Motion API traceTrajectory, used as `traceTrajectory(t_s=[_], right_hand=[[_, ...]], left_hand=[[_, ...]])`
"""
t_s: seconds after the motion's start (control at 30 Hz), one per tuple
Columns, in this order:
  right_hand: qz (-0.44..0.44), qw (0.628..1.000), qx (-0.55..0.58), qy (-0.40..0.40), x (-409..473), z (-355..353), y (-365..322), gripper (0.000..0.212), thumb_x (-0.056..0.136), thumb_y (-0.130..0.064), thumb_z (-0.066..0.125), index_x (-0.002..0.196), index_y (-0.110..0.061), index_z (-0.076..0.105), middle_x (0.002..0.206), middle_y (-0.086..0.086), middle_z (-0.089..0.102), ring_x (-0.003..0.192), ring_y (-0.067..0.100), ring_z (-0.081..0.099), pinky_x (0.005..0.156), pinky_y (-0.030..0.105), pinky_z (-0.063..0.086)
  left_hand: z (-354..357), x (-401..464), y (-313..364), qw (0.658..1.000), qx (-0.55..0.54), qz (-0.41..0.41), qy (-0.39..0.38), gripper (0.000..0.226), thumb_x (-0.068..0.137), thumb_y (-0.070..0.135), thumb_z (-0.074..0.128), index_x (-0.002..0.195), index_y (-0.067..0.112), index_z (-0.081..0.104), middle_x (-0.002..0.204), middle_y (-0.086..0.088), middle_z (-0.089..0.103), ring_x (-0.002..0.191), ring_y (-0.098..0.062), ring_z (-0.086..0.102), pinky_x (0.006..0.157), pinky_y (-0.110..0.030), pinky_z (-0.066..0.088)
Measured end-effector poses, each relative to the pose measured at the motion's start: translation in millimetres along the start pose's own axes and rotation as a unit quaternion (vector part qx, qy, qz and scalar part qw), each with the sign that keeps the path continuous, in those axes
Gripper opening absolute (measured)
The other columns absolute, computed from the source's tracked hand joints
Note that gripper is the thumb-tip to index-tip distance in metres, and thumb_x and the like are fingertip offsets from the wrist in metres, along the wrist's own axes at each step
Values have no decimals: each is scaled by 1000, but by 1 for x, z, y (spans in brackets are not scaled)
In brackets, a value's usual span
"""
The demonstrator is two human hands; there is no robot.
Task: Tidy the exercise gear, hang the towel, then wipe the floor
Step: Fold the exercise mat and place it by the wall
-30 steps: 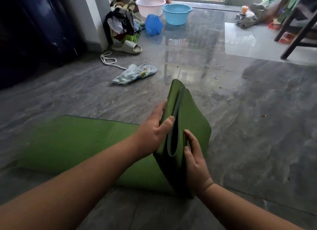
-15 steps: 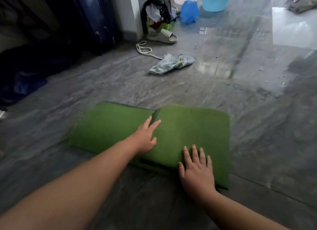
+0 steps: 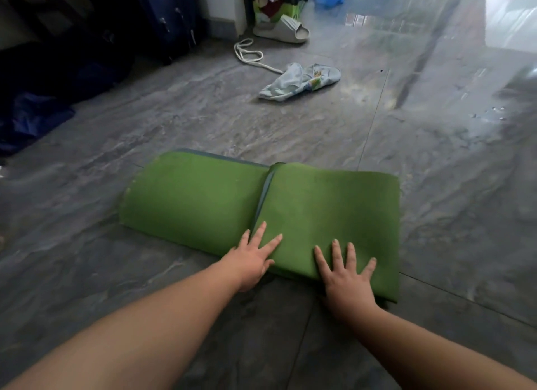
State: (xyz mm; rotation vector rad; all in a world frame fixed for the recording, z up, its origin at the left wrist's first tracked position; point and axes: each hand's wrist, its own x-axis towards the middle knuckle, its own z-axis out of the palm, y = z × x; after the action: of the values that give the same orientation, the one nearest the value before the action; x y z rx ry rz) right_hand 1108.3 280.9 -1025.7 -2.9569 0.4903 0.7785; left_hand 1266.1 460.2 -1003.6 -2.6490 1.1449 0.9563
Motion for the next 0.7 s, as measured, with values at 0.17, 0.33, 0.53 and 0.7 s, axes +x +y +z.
traceTrajectory(t_s=[0.17,0.33,0.53,0.7], right_hand=[[-6,999,-50,10,3,-2,3,78,100,-19,35,151,-28,-23,162,20,-14,145,52,-7,102,80,10],[-6,997,-80,2,6,-8,4,70,101,-19,32,154,-24,-14,162,24,-4,145,54,5,103,75,23],[6,997,-81,15,-7,-24,64,72,100,-15,37,155,-27,-8,163,20,6,146,46,18,109,62,30],[51,995,-85,-18,-51,-13,134,71,99,-12,36,156,-24,-6,163,22,8,146,45,21,110,59,32]], left_hand=[[1,-2,-3,999,-34,11,7,64,105,36,34,153,44,-6,160,-6,-31,150,-39,-9,120,-52,17],[6,-20,-5,999,-21,29,-11,92,95,19,52,150,45,-18,154,-5,-42,149,-39,-14,119,-48,21],[0,-30,26,997,-35,66,-12,113,82,-6,47,140,62,-22,151,3,-46,150,-30,-17,108,-37,40],[3,-12,104,991,-40,116,-48,111,83,-7,49,144,60,-14,152,0,-45,150,-34,-14,114,-42,33]])
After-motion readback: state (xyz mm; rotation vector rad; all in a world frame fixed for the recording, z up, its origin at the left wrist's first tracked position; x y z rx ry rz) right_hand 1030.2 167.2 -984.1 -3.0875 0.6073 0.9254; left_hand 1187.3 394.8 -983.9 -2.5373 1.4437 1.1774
